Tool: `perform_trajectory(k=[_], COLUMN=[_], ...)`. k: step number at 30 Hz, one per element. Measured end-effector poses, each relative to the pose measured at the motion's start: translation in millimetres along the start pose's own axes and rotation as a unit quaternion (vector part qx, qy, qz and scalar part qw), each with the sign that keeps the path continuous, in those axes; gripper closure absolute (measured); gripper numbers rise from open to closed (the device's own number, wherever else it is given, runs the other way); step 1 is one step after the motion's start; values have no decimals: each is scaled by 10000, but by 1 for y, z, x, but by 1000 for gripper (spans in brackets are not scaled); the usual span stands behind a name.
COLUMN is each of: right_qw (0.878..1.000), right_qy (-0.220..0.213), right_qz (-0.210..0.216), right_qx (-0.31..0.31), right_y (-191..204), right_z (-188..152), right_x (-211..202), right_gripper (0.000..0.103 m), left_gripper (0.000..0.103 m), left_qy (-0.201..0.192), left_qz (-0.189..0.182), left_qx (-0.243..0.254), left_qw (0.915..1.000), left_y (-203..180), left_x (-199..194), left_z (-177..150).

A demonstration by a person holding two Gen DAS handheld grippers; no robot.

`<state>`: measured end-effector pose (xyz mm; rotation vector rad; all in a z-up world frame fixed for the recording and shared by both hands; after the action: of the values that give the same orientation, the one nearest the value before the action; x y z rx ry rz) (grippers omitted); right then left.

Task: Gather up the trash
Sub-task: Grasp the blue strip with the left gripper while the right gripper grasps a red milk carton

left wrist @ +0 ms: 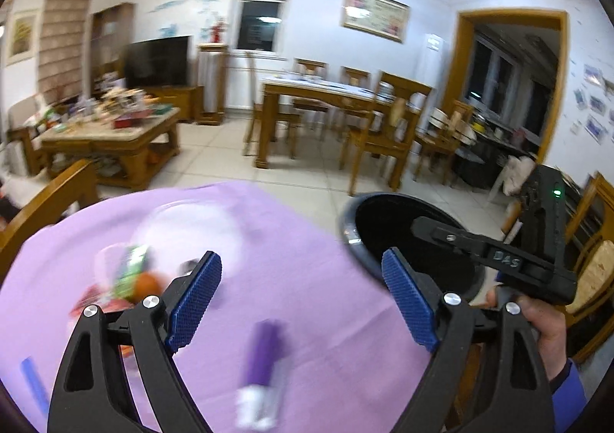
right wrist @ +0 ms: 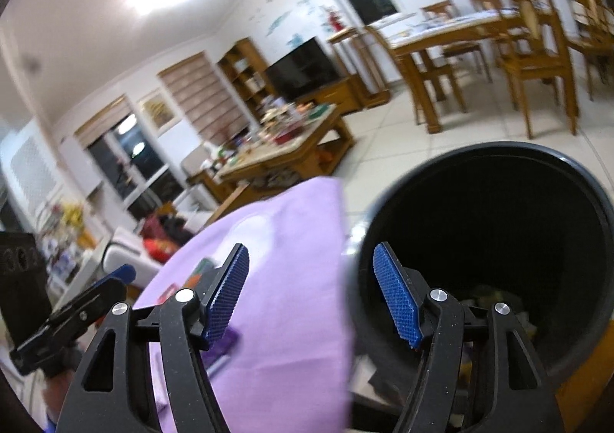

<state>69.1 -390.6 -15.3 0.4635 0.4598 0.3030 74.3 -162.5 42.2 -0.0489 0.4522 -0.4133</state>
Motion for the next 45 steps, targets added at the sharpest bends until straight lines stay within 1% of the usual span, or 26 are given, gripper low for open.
perform_trajectory(k=[2,4,7,9,11,12,13,16,17,18,19,21,23,24,26,27,28,30,31,33,35,36,37,39,41,45], right_qw=[9996,9987,9953,9919,9867,9829,9802,9684,9645,9606,9551,9482,9390,9358,9261,9216,9189,9143,9124,9100,9068,9078,9082,9087,9118,9236], right_qy=[154,299,581,754,966,1094,1176,1474,1558,1624,1722,1853,2008,2059,2207,2270,2303,2361,2410,2494,2597,2622,2680,2651,2611,2338], right_qz=[154,282,478,605,708,766,812,929,940,950,953,950,896,883,828,801,773,715,697,672,663,718,771,820,929,1170], right_qx=[-163,-313,-617,-823,-1099,-1265,-1373,-1785,-1915,-2047,-2214,-2399,-2644,-2723,-2945,-3046,-3109,-3212,-3233,-3243,-3255,-3195,-3120,-3119,-3030,-2803], right_y=[27,53,95,121,151,168,178,219,230,232,244,254,268,266,275,279,280,284,285,286,284,283,282,283,286,286], right_z=[-6,-13,-26,-35,-46,-53,-58,-77,-82,-89,-95,-104,-112,-113,-123,-127,-131,-137,-140,-144,-150,-150,-151,-149,-147,-131], right_x=[14,29,54,68,86,96,101,126,132,136,145,157,173,176,189,195,200,209,214,222,228,229,229,225,221,199], right_gripper=[31,31,31,31,31,31,31,31,31,31,31,31,31,31,31,31,31,31,31,31,42,51,52,52,52,52], left_gripper=[18,18,18,18,19,20,28,43,45,47,47,47,47,47,49,56,66,75,77,83,87,90,93,97,97,98], left_qy=[-18,28,121,239,502,644,737,1104,1199,1267,1354,1440,1477,1523,1575,1593,1645,1722,1714,1704,1645,1603,1563,1520,1434,1136], left_qz=[294,625,1063,1331,1605,1702,1744,1743,1752,1755,1742,1737,1790,1826,1797,1808,1874,1986,1911,1853,1812,1803,1789,1747,1686,1650], left_qx=[-193,-418,-637,-755,-842,-885,-923,-1095,-1104,-1099,-1100,-1094,-979,-929,-946,-897,-759,-494,-498,-520,-576,-603,-664,-737,-770,-787], left_qw=[9994,9972,9922,9879,9822,9793,9776,9723,9709,9701,9691,9681,9678,9669,9664,9664,9654,9636,9652,9664,9679,9686,9691,9700,9721,9766], left_y=[30,64,101,125,150,160,168,190,192,195,197,201,201,201,206,206,205,205,207,212,216,218,220,222,222,218], left_x=[-15,-29,-45,-53,-58,-59,-60,-56,-54,-55,-53,-56,-60,-62,-66,-67,-67,-67,-69,-73,-74,-75,-77,-78,-79,-86], left_z=[-5,-14,-25,-31,-42,-47,-52,-64,-69,-77,-81,-91,-95,-98,-102,-102,-102,-103,-104,-105,-105,-105,-105,-105,-103,-96])
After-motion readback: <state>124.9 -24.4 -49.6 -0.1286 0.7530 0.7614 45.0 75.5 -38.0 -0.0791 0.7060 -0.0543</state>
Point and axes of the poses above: each gripper's, at about its wrist camera, not at the fingertips, and x roughly the way its jaws point, y to its left, z to its top, the point moved 1 cm from there along x, roughly the way its jaws point, and after that the axes turned 6 degrees about -y, right-handed, at the moved point
